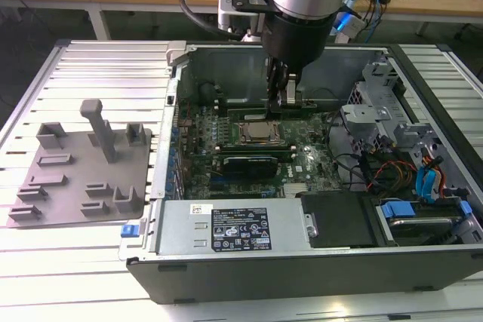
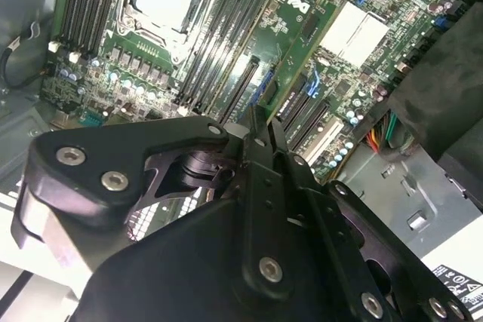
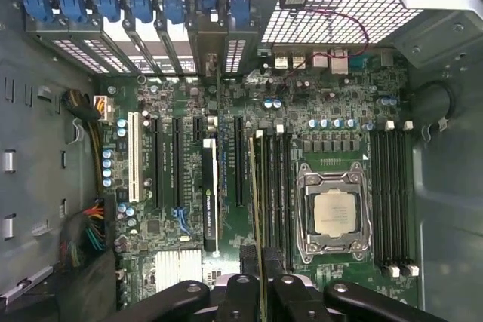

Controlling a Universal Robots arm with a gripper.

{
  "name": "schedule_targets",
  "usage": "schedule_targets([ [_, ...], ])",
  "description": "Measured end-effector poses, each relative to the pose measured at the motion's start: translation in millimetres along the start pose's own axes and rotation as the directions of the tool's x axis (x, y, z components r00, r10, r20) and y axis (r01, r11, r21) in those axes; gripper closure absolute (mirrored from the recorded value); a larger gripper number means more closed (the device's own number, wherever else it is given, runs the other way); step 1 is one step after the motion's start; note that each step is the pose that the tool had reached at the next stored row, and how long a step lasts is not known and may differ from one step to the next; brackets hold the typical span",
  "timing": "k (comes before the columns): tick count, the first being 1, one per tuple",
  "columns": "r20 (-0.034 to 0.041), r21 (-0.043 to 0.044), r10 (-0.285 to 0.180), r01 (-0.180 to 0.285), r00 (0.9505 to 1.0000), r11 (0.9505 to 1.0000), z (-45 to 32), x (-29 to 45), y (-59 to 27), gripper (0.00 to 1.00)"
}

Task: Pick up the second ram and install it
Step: 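Insert the second ram into the second slot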

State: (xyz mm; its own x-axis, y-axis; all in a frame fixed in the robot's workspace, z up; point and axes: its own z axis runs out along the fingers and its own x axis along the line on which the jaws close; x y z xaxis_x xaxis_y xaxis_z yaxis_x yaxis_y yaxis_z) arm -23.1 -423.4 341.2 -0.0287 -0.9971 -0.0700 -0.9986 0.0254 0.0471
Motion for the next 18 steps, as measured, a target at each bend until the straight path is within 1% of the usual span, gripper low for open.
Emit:
schedule_targets([
  [8,0.0001,0.0,0.0,0.0,1.0,1.0,4.3,0.3,-0.2,0.89],
  [14,-0.0001,0.0,0.0,0.0,1.0,1.0,11.3,0.8,-0.5,0.89],
  [18,0.0,0.0,0.0,0.0,1.0,1.0,14.1,1.0,-0.7,0.89],
])
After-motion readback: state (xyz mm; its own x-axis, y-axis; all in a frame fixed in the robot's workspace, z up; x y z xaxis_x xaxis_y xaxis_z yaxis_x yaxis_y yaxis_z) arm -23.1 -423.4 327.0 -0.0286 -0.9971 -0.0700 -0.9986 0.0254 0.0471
